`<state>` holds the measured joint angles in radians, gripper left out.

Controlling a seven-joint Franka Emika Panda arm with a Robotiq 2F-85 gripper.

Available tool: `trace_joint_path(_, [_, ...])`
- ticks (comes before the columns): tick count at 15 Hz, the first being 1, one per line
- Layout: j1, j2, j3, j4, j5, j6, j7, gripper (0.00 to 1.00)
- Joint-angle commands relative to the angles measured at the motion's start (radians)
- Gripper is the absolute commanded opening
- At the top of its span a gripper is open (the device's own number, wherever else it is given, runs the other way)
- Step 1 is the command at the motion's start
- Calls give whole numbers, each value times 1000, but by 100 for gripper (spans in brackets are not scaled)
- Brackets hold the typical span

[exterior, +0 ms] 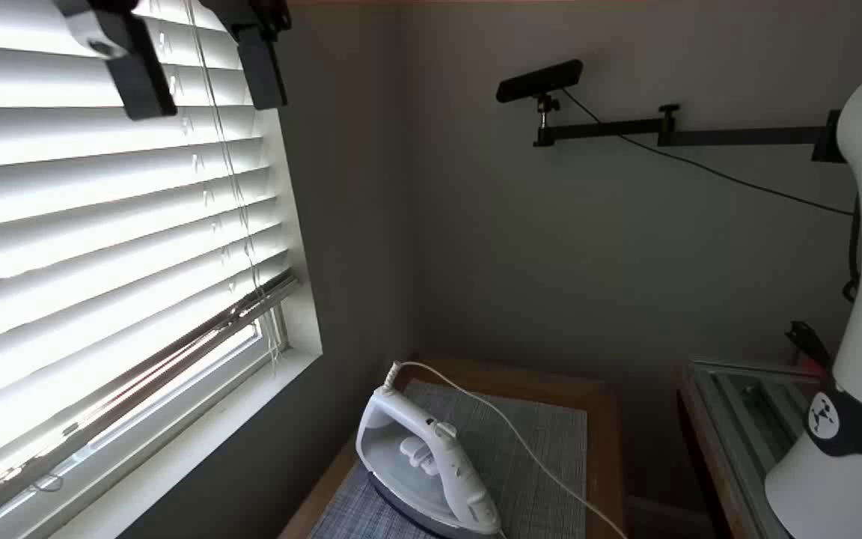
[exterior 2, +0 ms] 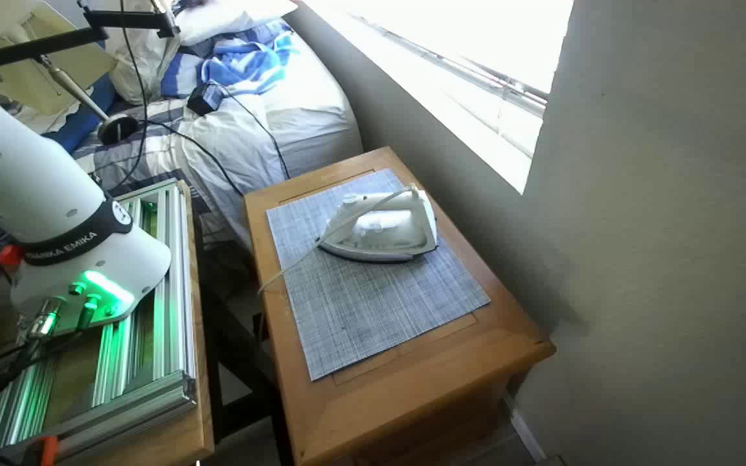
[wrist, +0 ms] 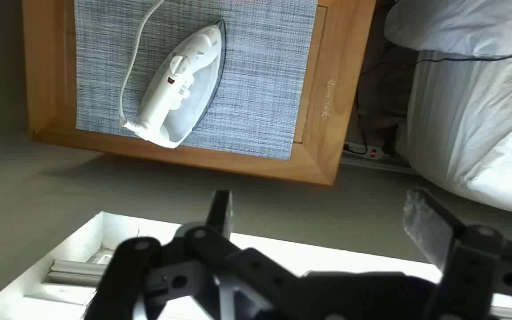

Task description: Turn the pressing iron to the right

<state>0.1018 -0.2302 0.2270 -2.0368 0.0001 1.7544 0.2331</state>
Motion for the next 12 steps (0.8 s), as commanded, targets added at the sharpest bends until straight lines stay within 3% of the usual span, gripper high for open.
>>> trace_joint_path(1, [15, 2, -13, 2, -3, -2, 3, 100])
trace_joint_path(4, [15, 2, -13, 2, -3, -2, 3, 100])
trace_joint_path(7, [-18, 52, -31, -29, -26, 38, 93, 100])
trace_joint_path(9, [-32, 77, -51, -68, -16, 100, 153, 100])
trace_joint_path(12, [-46, 128, -81, -164, -35, 288, 175, 100])
